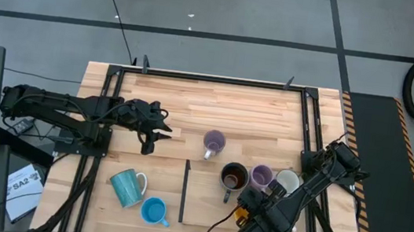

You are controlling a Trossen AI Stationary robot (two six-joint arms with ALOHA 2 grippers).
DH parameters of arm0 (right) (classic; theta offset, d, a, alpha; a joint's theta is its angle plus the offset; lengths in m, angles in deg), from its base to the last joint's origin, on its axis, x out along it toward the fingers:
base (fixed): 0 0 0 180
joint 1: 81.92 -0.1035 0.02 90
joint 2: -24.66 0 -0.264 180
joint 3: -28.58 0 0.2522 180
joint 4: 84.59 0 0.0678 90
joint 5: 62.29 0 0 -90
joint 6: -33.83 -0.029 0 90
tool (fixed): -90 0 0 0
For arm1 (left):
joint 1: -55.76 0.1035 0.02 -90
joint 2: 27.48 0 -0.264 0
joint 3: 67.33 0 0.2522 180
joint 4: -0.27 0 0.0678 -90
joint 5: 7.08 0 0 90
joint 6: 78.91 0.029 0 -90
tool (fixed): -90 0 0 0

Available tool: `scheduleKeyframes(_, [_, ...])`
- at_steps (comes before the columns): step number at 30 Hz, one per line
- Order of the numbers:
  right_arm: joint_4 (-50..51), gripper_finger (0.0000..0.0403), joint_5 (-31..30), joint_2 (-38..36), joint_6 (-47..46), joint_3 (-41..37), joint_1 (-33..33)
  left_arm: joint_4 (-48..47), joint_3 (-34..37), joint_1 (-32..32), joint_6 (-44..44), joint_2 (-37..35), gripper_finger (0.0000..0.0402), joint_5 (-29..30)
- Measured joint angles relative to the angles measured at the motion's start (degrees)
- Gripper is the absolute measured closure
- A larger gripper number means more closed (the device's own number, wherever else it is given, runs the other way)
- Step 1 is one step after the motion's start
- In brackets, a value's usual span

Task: Place coffee mugs
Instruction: Stack the yellow mug on the shelf aligned with the purple mug

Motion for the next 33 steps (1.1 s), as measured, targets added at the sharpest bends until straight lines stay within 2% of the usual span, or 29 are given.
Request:
scheduleKeyframes(28, [0.3, 0.0342, 1.1, 0.0, 0.0, 0.0, 0.0, 0.0, 0.0, 0.0, 0.0, 0.0, 0.0285, 0.0])
scheduleKeyframes(33, [0.3, 0.0328, 1.1, 0.0, 0.0, 0.0, 0.0, 0.0, 0.0, 0.0, 0.0, 0.0, 0.0285, 0.0])
